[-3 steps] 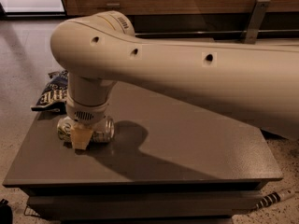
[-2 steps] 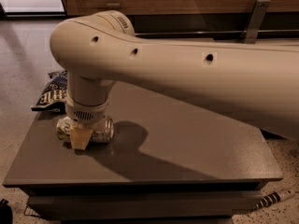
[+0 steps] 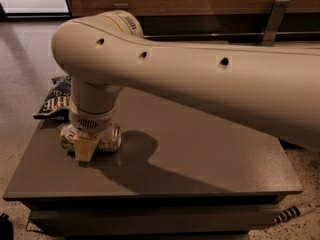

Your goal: Knock 7up can over

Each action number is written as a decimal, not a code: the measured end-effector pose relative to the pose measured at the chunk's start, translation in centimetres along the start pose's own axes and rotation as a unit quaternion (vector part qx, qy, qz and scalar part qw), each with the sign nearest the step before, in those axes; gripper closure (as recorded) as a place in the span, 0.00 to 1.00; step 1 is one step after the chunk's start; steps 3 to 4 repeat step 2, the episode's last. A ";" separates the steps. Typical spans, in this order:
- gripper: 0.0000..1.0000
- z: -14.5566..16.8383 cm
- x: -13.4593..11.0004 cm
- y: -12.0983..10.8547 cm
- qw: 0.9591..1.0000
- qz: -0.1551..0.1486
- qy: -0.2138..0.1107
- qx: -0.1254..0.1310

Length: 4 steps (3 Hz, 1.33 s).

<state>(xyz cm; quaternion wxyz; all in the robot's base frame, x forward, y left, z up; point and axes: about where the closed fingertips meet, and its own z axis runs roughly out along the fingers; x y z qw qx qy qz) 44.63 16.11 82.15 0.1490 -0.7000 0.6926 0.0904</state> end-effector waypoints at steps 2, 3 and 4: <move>0.00 0.0 0.0 0.0 1.000 -0.001 0.000 0.000; 0.00 0.0 0.0 0.0 1.000 -0.001 0.000 0.000; 0.00 0.0 0.0 0.0 1.000 -0.001 0.000 0.000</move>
Offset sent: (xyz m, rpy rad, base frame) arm -0.0005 0.0002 0.0004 -0.0002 -0.0011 0.0010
